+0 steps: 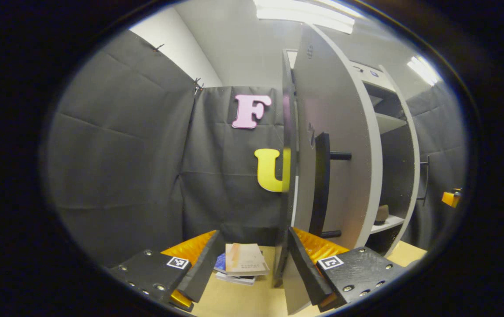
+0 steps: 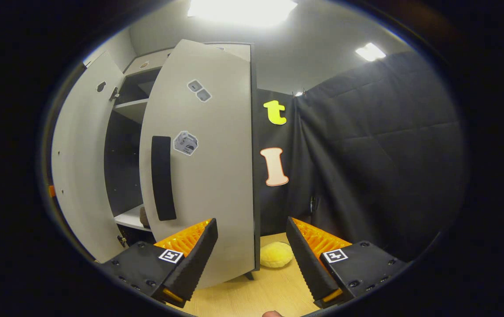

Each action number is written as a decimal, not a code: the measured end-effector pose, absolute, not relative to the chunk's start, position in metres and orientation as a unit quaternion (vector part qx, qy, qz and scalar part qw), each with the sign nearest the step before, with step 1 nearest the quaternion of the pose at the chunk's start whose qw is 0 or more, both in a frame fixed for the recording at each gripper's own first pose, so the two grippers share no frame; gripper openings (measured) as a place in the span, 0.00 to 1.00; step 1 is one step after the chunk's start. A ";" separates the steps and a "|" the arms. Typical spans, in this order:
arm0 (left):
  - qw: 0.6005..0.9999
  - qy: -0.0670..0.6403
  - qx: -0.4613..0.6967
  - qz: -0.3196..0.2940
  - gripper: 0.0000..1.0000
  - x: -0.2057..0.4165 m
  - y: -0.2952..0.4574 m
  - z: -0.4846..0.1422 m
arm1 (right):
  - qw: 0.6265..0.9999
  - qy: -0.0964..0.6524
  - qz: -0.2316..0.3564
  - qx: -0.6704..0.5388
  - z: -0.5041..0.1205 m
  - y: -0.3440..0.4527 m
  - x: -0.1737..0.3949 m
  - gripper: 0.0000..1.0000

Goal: Grab one shoe with the right hand and put it into the shoe cabinet, grab the other shoe with the left hand and put it into the shoe cabinet; then close the right door with the right hand and the left door with the left hand.

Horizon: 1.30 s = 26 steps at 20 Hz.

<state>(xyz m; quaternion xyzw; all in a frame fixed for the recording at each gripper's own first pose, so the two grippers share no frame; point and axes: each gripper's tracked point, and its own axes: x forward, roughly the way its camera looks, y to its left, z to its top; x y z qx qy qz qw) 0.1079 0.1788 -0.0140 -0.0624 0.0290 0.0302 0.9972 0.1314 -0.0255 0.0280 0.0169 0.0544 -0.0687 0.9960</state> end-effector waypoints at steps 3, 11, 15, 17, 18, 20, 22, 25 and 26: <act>0.998 0.025 -0.057 0.008 0.89 0.108 0.142 -0.010 | 0.997 0.056 -0.060 0.011 0.026 -0.030 0.128 0.99; 0.996 0.019 -0.082 -0.035 0.93 0.135 0.052 -0.006 | 0.996 0.081 -0.031 0.005 0.010 -0.037 0.125 0.96; 0.993 0.021 -0.094 -0.068 0.93 0.150 0.000 -0.006 | 0.996 0.086 -0.020 0.002 0.006 -0.042 0.121 0.99; 0.994 0.019 -0.081 -0.066 0.93 0.154 -0.011 -0.006 | 0.996 0.086 -0.011 0.013 0.007 -0.042 0.119 0.96; 0.995 0.018 -0.077 -0.065 0.93 0.154 -0.013 -0.005 | 0.996 0.085 -0.004 0.019 0.009 -0.040 0.120 0.99; 0.995 0.020 -0.074 -0.061 0.93 0.152 -0.014 -0.006 | 0.996 0.084 0.007 0.020 0.010 -0.039 0.122 0.96; 0.996 0.027 -0.066 -0.048 0.93 0.148 -0.010 -0.006 | 0.996 0.083 0.023 0.023 0.011 -0.036 0.122 0.99; 0.998 0.025 -0.048 -0.031 0.93 0.123 0.003 0.000 | 0.995 0.078 0.057 0.035 0.020 -0.032 0.122 0.96; 0.998 0.026 -0.042 -0.027 0.91 0.112 0.007 0.002 | 0.995 0.075 0.063 0.033 0.023 -0.032 0.120 0.99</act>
